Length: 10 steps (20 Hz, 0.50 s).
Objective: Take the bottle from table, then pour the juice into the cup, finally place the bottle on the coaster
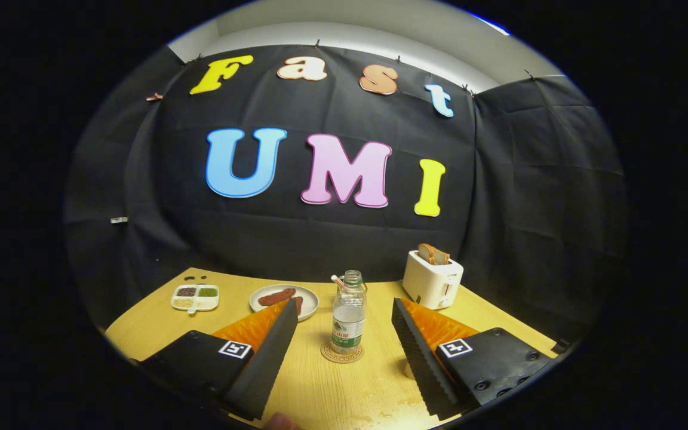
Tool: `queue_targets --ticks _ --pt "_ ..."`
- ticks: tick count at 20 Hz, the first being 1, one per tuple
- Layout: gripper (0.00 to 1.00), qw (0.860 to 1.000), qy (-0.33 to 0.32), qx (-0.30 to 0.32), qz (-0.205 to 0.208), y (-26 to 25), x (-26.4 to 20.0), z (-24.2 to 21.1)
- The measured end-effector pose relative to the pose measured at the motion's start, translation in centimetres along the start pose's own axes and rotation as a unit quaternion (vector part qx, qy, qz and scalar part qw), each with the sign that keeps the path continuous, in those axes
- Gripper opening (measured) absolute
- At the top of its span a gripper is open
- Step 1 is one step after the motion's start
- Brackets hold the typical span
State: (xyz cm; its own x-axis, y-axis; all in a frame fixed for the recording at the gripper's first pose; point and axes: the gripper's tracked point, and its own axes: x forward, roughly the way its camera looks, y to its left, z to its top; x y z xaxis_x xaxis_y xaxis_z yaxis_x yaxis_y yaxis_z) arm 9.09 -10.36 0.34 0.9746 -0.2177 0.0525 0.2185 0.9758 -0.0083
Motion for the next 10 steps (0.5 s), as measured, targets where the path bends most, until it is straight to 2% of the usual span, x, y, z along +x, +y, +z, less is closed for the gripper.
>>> queue_targets --ticks 4,10 --pt "0.97 0.998 0.006 0.016 0.068 -0.2 -4.6 1.2" --pt "0.97 0.99 0.01 -0.002 0.138 -1.4 -10.4 1.6"
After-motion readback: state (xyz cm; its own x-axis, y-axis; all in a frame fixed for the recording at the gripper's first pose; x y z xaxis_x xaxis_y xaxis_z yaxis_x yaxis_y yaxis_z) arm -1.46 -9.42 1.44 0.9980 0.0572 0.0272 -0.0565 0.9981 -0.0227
